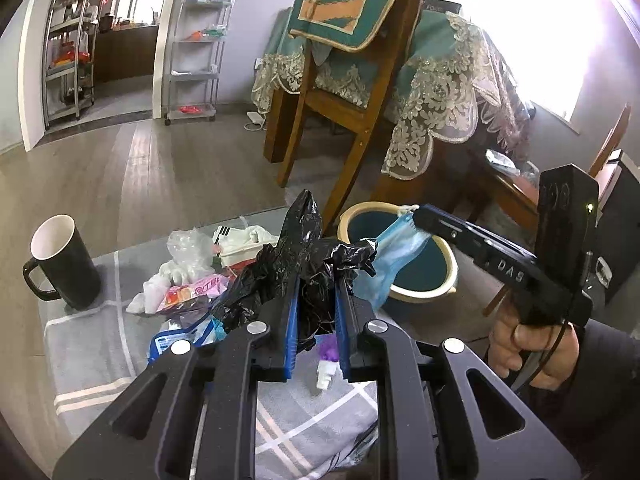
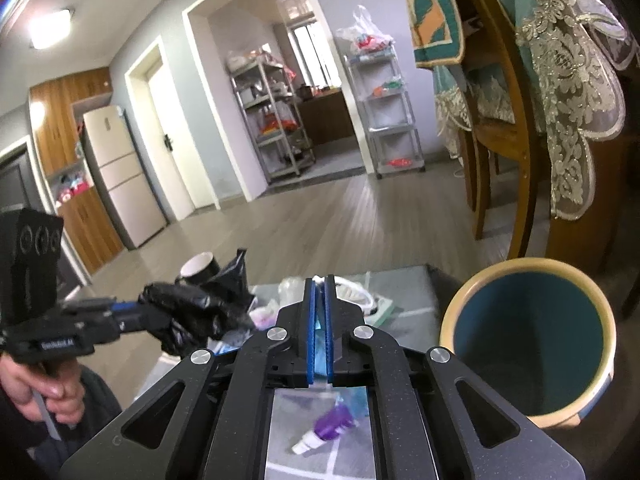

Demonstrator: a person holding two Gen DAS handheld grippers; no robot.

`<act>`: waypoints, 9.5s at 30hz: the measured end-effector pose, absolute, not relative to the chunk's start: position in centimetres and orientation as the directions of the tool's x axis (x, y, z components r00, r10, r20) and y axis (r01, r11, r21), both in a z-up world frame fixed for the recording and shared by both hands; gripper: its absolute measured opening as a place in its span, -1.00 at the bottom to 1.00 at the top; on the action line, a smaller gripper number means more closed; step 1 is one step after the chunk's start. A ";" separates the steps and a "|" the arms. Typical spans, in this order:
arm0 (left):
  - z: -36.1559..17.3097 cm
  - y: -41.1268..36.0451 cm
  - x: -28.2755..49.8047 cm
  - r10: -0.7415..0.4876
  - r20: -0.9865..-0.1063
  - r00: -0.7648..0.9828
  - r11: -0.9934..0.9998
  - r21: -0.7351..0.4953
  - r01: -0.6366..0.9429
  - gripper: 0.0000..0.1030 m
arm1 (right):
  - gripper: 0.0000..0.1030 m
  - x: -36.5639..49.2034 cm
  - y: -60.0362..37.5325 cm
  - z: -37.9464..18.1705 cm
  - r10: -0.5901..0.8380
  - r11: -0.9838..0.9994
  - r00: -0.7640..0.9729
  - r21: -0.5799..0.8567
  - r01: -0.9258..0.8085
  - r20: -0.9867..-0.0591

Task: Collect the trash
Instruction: 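Lift the black bag with the left tool while the right tool lifts the blue mask, then move both tools over the teal bin and open them to drop the bag and mask, then bring both open tools back over the trash on the table, then grasp the pink candy wrapper with the left tool while the right tool grasps the blue glove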

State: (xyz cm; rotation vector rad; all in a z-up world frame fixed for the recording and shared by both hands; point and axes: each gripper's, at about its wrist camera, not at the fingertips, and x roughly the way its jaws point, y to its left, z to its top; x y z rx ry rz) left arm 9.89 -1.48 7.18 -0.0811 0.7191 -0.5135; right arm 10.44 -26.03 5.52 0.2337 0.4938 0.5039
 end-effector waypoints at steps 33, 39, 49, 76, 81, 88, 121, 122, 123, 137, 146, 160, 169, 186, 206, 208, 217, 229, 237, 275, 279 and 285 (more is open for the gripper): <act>3.8 1.6 9.1 -0.457 -0.630 0.628 0.890 -0.335 0.311 -0.71 | -0.02 12.5 -22.9 0.2 0.583 0.811 0.544 0.392 -0.435 -0.603; 3.7 2.1 9.1 -0.453 -0.632 0.629 0.891 -0.339 0.302 -0.71 | 0.04 15.2 -21.8 -0.2 0.544 0.837 0.551 0.367 -0.405 -0.633; 3.5 2.5 9.3 -0.455 -0.636 0.624 0.890 -0.344 0.298 -0.71 | 0.11 21.0 -19.2 -5.8 0.537 0.842 0.458 0.424 -0.332 -0.708; 4.6 0.2 10.4 -0.421 -0.668 0.614 0.907 -0.295 0.301 -0.71 | -0.94 16.0 -21.9 0.2 0.620 0.781 0.592 0.473 -0.407 -0.514; 5.0 0.5 10.2 -0.430 -0.648 0.629 0.903 -0.311 0.297 -0.71 | -0.94 14.8 -23.4 1.3 0.635 0.765 0.611 0.496 -0.411 -0.474; 5.5 0.2 10.5 -0.453 -0.623 0.637 0.891 -0.327 0.314 -0.71 | -0.94 13.9 -25.7 2.0 0.645 0.745 0.627 0.543 -0.388 -0.437; 3.1 -19.1 19.3 -0.646 -0.621 0.445 0.754 -0.428 0.498 -0.71 | -0.93 11.8 -38.0 0.4 0.203 0.861 0.809 0.494 0.120 -0.552; 2.8 -19.9 19.7 -0.648 -0.624 0.437 0.752 -0.431 0.499 -0.70 | -0.93 11.8 -38.4 0.1 0.199 0.859 0.807 0.496 0.130 -0.556; 2.4 -20.5 20.1 -0.647 -0.628 0.433 0.752 -0.430 0.499 -0.70 | -0.93 11.9 -38.7 -0.2 0.193 0.856 0.804 0.497 0.142 -0.563; -1.8 -24.5 23.1 -0.628 -0.682 0.375 0.763 -0.446 0.468 -0.46 | -0.73 13.9 -41.9 -4.2 0.210 0.772 0.743 0.574 0.273 -0.636; -0.6 -21.0 22.4 -0.618 -0.660 0.427 0.779 -0.443 0.443 -0.05 | -0.25 13.7 -41.0 -3.9 0.202 0.785 0.748 0.561 0.262 -0.632; -0.5 -11.4 16.8 -0.536 -0.683 0.496 0.840 -0.376 0.391 -0.01 | -0.03 13.1 -36.5 -2.0 0.223 0.880 0.758 0.461 0.114 -0.614; -2.2 -6.9 13.2 -0.473 -0.719 0.508 0.874 -0.313 0.371 -0.01 | 0.06 12.6 -33.1 -1.4 0.258 0.920 0.740 0.393 0.008 -0.621; -4.8 -7.1 11.1 -0.375 -0.790 0.486 0.890 -0.160 0.427 -0.01 | 0.10 12.2 -29.1 -3.3 0.351 0.924 0.626 0.365 -0.112 -0.696; -6.1 -6.2 13.7 -0.331 -0.818 0.471 0.923 -0.175 0.344 -0.02 | 0.10 13.7 -28.7 -6.3 0.416 0.894 0.518 0.441 -0.082 -0.747; -5.4 -5.1 13.7 -0.332 -0.804 0.494 0.928 -0.182 0.326 -0.02 | 0.10 14.0 -28.3 -6.0 0.432 0.888 0.515 0.450 -0.096 -0.741; -1.7 0.3 14.7 -0.285 -0.745 0.604 0.956 -0.174 0.237 -0.02 | 0.13 16.8 -25.1 -4.7 0.469 0.878 0.515 0.441 -0.186 -0.717; -2.6 -1.0 19.0 -0.184 -0.769 0.612 0.942 0.039 0.332 -0.02 | 0.13 18.2 -19.0 -4.6 0.550 0.834 0.440 0.440 -0.334 -0.710; -3.6 -0.9 20.3 -0.174 -0.777 0.605 0.935 0.062 0.348 -0.76 | 0.13 18.1 -16.4 -4.8 0.576 0.811 0.405 0.434 -0.393 -0.710; 4.3 3.7 12.9 -0.223 -0.630 0.744 0.974 -0.120 0.191 -0.91 | -0.98 16.6 -17.6 -1.8 0.685 0.727 0.464 0.567 -0.388 -0.561; 5.0 3.5 12.1 -0.236 -0.613 0.754 0.972 -0.136 0.194 -0.91 | -0.98 15.8 -20.0 -1.0 0.698 0.706 0.499 0.608 -0.363 -0.513; 6.2 2.9 11.7 -0.279 -0.578 0.767 0.960 -0.183 0.211 -0.91 | -0.98 14.7 -22.6 -0.1 0.692 0.699 0.541 0.632 -0.336 -0.478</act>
